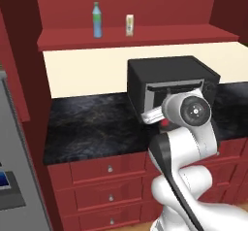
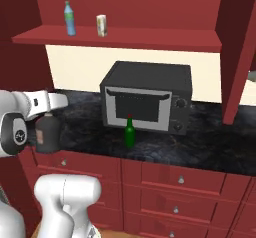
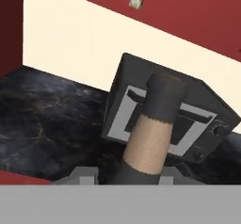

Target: Sort all alcoholic drinks to one cabinet, and non-alcoholic drinks to the other.

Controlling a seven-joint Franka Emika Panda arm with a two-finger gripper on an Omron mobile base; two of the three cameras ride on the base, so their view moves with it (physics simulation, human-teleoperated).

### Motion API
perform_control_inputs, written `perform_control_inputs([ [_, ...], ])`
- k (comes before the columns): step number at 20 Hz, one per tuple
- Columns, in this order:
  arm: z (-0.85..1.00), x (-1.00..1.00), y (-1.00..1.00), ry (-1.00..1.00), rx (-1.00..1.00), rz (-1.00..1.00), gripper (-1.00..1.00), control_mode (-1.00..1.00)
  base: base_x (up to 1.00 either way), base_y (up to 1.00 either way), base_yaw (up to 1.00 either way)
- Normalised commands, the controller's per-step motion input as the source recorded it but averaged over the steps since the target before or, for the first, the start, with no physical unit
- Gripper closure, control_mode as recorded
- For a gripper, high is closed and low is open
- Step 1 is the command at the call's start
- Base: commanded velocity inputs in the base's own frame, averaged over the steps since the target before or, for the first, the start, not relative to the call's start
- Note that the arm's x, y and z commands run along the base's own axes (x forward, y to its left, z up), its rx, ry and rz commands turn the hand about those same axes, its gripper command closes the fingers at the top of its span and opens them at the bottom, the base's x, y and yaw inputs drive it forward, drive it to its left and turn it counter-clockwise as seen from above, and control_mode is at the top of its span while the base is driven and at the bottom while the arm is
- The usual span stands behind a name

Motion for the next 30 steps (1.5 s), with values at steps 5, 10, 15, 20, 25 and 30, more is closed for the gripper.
perform_control_inputs([
  [5,0.0,0.0,0.0,0.0,0.0,0.0,1.0,1.0,-0.83,0.0,0.0],
  [10,0.0,0.0,0.0,0.0,0.0,0.0,1.0,1.0,-0.46,0.0,0.0],
  [15,0.0,0.0,0.0,0.0,0.0,0.0,1.0,1.0,-0.28,-0.52,-0.06],
  [20,0.0,0.0,0.0,0.0,0.0,0.0,1.0,1.0,-0.4,-0.85,-0.06],
  [25,0.0,0.0,0.0,0.0,0.0,0.0,1.0,1.0,-0.28,-0.92,-0.01],
  [30,0.0,0.0,0.0,0.0,0.0,0.0,1.0,1.0,-0.22,-1.0,0.0],
])
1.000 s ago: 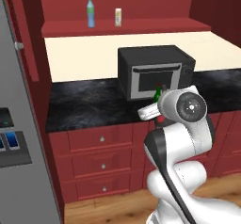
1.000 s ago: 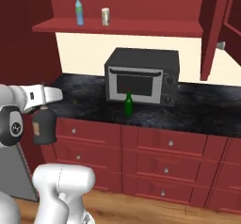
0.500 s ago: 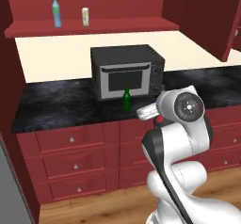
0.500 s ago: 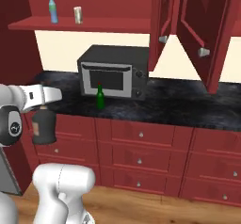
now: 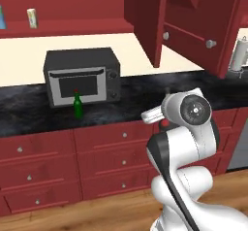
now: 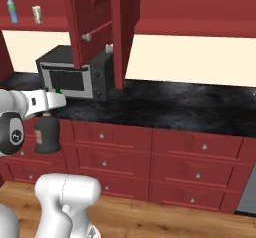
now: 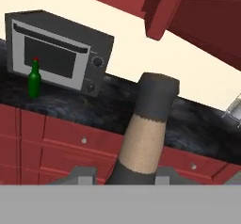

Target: Sort all alcoholic drinks to one cabinet, and non-alcoholic drinks to the other.

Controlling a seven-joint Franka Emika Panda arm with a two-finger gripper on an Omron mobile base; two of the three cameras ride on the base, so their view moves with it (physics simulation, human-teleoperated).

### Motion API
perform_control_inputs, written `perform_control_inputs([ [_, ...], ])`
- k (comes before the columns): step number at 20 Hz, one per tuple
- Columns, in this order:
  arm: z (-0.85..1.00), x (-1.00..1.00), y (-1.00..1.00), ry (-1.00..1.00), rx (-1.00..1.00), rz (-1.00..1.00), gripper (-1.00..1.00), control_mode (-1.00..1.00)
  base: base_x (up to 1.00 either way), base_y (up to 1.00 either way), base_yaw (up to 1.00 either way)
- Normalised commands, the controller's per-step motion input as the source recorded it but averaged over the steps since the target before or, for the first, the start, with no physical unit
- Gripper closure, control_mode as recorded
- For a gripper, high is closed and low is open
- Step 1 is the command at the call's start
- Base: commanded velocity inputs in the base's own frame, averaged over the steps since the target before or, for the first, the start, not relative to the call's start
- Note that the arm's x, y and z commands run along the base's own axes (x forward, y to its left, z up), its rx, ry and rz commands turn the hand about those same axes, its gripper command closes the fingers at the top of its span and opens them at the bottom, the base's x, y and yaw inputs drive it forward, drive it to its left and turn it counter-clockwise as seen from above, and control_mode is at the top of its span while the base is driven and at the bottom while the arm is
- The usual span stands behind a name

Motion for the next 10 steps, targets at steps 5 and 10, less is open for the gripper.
perform_control_inputs([
  [5,0.0,0.0,0.0,0.0,0.0,0.0,1.0,1.0,-0.24,-1.0,0.0],
  [10,0.0,0.0,0.0,0.0,0.0,0.0,1.0,1.0,-0.18,-1.0,0.0],
])
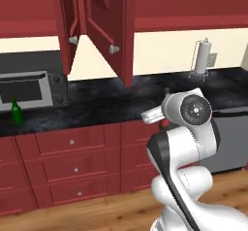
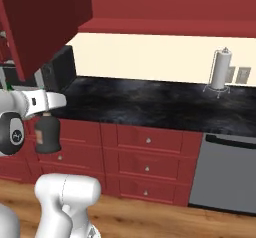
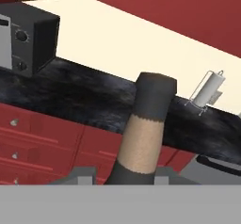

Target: Sort all alcoholic drinks to one cabinet, and non-alcoholic drinks to the other.

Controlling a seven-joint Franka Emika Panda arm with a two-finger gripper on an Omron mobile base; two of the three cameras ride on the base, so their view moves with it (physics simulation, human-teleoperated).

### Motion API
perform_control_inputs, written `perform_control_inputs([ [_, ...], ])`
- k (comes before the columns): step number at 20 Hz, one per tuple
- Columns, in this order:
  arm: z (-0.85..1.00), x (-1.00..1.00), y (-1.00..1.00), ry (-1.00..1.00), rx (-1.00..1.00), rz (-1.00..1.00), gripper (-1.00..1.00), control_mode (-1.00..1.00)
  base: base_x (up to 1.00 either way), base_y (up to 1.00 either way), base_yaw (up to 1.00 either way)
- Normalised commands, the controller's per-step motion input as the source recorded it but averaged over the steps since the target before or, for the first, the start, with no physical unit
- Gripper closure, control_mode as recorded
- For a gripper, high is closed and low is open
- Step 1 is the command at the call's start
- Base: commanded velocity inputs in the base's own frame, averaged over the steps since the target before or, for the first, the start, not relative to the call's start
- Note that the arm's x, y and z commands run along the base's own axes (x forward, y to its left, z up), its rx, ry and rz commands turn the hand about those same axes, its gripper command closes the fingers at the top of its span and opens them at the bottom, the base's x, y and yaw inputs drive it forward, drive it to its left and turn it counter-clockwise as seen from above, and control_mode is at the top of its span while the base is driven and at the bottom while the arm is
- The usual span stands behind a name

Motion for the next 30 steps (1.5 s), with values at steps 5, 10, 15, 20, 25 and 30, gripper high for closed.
perform_control_inputs([
  [5,0.0,0.0,0.0,0.0,0.0,0.0,1.0,1.0,0.03,-0.9,0.01],
  [10,0.0,0.0,0.0,0.0,0.0,0.0,1.0,1.0,0.59,-0.48,0.13],
  [15,0.0,0.0,0.0,0.0,0.0,0.0,1.0,1.0,0.75,-0.46,0.17],
  [20,0.0,0.0,0.0,0.0,0.0,0.0,1.0,1.0,0.78,-0.24,0.07],
  [25,0.0,0.0,0.0,0.0,0.0,0.0,1.0,1.0,0.79,-0.01,0.0],
  [30,0.0,0.0,0.0,0.0,0.0,0.0,1.0,1.0,0.69,-0.01,0.0],
])
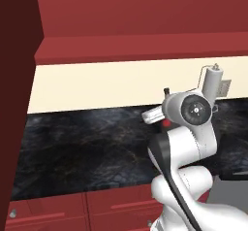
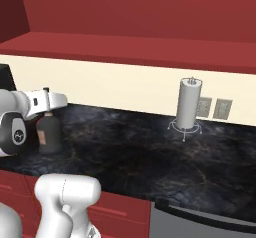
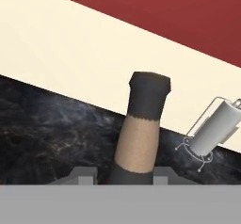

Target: Sort all alcoholic drinks to one cabinet, and non-alcoholic drinks to the other.

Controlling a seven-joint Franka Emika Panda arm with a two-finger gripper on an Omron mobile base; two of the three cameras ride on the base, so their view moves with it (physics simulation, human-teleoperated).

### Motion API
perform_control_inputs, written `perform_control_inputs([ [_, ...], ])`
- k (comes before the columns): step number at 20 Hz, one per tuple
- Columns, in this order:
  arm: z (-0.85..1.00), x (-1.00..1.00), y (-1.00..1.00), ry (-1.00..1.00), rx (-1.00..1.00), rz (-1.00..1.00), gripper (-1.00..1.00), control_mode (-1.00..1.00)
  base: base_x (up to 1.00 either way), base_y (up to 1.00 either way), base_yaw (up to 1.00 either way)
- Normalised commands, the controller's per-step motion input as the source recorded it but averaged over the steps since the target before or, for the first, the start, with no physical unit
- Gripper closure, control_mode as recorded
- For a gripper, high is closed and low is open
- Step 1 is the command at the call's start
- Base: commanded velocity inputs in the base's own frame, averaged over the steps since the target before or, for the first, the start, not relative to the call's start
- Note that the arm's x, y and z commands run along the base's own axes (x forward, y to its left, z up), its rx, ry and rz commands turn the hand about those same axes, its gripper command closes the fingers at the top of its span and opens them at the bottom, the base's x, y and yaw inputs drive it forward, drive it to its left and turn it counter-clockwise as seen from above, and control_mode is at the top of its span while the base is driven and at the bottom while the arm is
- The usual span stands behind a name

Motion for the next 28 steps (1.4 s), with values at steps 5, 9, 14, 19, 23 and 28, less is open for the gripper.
perform_control_inputs([
  [5,0.37,0.23,-0.13,-0.02,0.15,0.0,1.0,-1.0,0.0,0.0,0.0],
  [9,0.74,-0.07,-0.33,-0.23,0.21,0.02,1.0,-1.0,0.0,0.0,0.0],
  [14,0.69,-0.01,-0.15,-0.3,0.13,0.05,1.0,-1.0,0.0,0.0,0.0],
  [19,0.61,0.21,0.0,-0.17,0.04,0.06,1.0,-1.0,0.0,0.0,0.0],
  [23,0.68,0.29,0.0,-0.04,0.02,0.05,1.0,-1.0,0.0,0.0,0.0],
  [28,0.73,0.24,0.0,0.0,0.0,0.02,1.0,-1.0,0.0,0.0,0.0],
])
